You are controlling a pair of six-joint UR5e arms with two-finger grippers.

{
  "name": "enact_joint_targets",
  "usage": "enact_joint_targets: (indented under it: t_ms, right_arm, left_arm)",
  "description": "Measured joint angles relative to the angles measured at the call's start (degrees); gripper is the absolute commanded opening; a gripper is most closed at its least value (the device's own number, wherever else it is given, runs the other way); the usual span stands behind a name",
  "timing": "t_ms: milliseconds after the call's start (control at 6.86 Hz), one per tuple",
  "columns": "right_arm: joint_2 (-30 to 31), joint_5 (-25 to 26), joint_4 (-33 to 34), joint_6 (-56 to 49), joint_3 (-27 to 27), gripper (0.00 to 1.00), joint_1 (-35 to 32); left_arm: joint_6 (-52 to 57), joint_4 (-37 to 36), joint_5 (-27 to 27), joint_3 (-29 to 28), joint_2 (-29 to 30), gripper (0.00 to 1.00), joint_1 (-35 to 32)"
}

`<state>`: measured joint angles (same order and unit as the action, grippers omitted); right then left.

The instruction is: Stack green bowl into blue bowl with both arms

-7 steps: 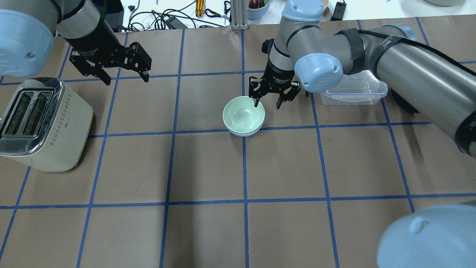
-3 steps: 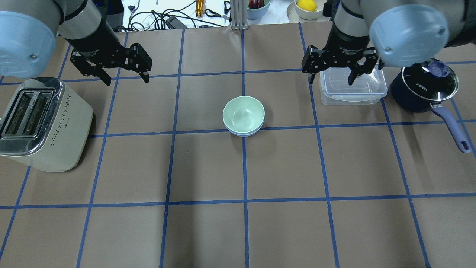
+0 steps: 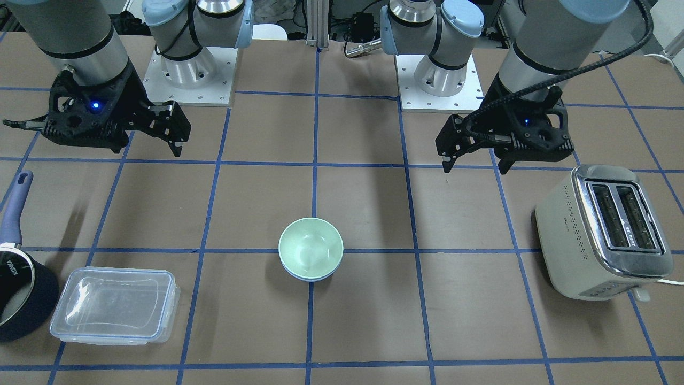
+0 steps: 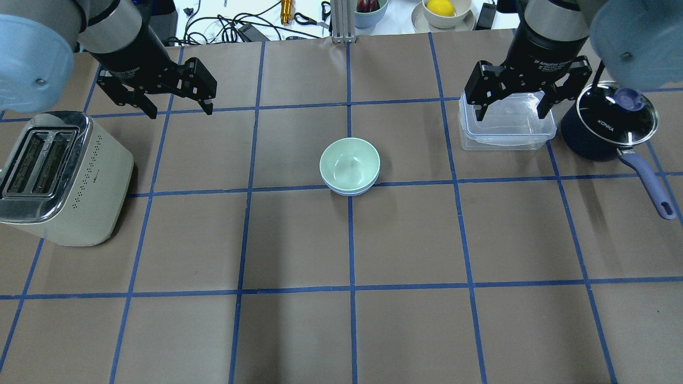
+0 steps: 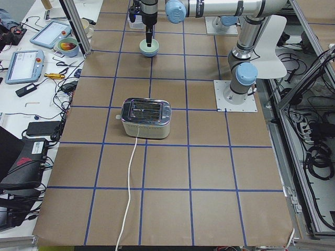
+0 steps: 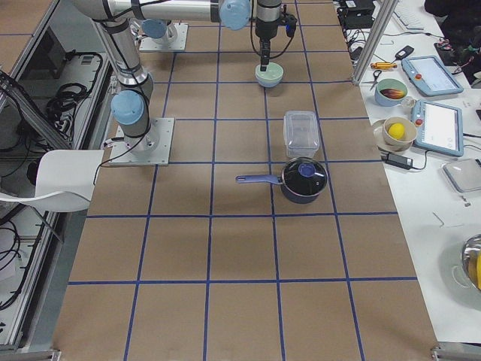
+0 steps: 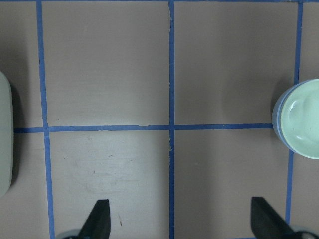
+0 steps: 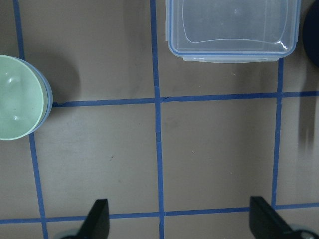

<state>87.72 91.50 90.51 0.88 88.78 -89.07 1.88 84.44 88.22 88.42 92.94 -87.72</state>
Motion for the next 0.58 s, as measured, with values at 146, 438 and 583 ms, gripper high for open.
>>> enact_joint_targets:
  t_ms: [146, 438, 583]
  right_arm:
    - [0.12, -0.11, -0.42, -0.12, -0.01, 1.00, 0.15]
    - [0.48, -0.43, -0.92, 0.15, -0.01, 1.00, 0.29]
    - [0.72, -0.55, -0.93, 0.26, -0.01, 1.00, 0.34]
  left_arm:
    - [-0.02, 0.39, 0.07, -0.15, -0.73, 1.00, -0.03]
    - [-0.09, 0.51, -0.10, -0.12, -0.29, 1.00, -0.06]
    - [-0.11, 0.56, 0.06, 0.14, -0.54, 1.00, -0.07]
